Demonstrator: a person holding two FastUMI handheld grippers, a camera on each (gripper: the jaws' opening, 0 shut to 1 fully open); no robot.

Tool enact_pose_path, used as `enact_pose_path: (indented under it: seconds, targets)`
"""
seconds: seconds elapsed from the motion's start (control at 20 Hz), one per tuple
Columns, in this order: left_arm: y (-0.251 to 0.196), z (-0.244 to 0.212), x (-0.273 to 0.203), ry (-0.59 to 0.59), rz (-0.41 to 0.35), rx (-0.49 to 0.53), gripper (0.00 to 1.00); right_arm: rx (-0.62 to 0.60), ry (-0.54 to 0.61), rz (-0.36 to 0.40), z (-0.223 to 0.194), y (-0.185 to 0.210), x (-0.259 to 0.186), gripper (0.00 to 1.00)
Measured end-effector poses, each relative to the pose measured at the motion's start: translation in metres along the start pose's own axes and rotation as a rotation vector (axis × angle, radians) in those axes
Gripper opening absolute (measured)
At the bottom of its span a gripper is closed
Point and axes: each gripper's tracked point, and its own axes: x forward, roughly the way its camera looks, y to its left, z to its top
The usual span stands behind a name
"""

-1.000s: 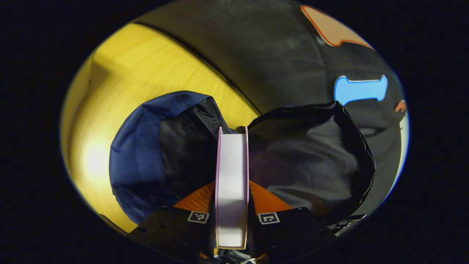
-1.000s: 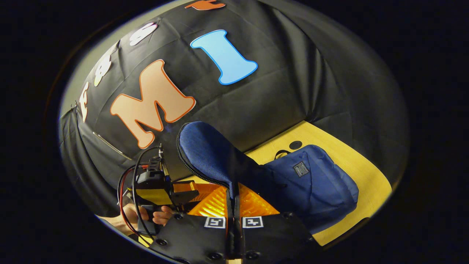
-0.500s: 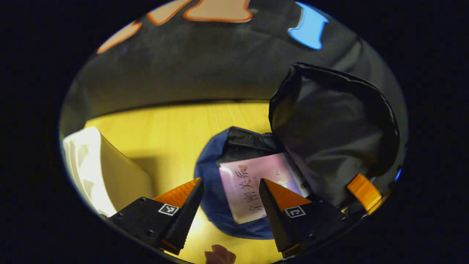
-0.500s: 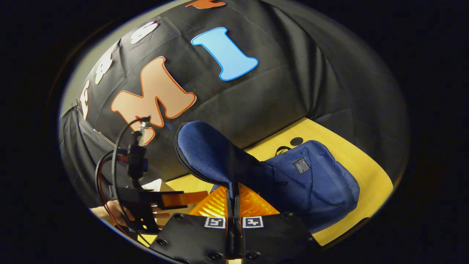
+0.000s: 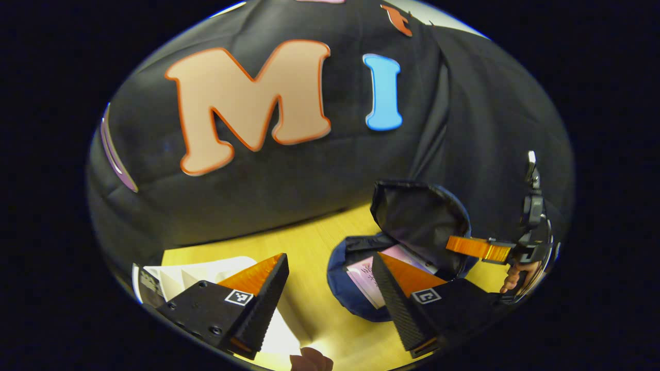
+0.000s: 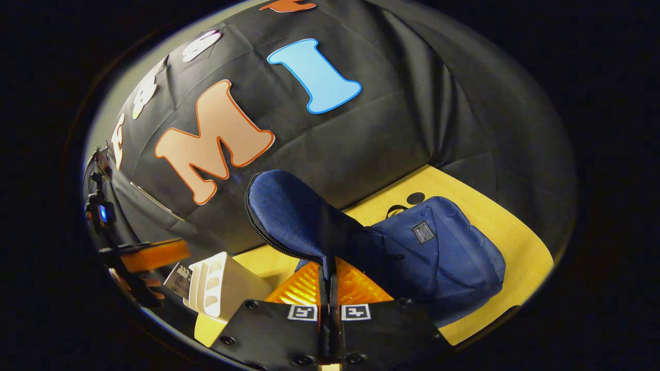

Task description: Open the schoolbag, grab two books from the bookshelf and put them into the schoolbag.

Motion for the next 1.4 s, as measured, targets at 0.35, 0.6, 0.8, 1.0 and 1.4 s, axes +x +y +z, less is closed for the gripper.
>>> enact_pose_path:
  seconds: [0.35, 0.6, 0.8, 1.0, 1.4]
  targets:
    - [0.127, 0.033, -0.084, -0.130, 0.171, -0.071, 0.93, -0.007, -0.006, -0.014, 0.003, 0.000, -0.001, 0.03]
    - [0.216, 0.014, -0.119, -0.111, 0.266, -0.065, 0.97, -0.021, 0.005, -0.020, 0.002, 0.000, -0.002, 0.04]
    - [0.276, -0.022, -0.128, -0.051, 0.301, -0.135, 0.97, -0.028, 0.006, -0.036, 0.003, 0.000, -0.003, 0.03]
    - [0.323, -0.075, -0.119, 0.063, 0.324, -0.214, 0.96, -0.010, 0.009, -0.048, 0.001, -0.001, -0.004, 0.03]
    - [0.341, -0.152, -0.078, 0.337, 0.300, -0.331, 0.94, -0.008, 0.010, -0.069, 0.003, -0.002, -0.009, 0.03]
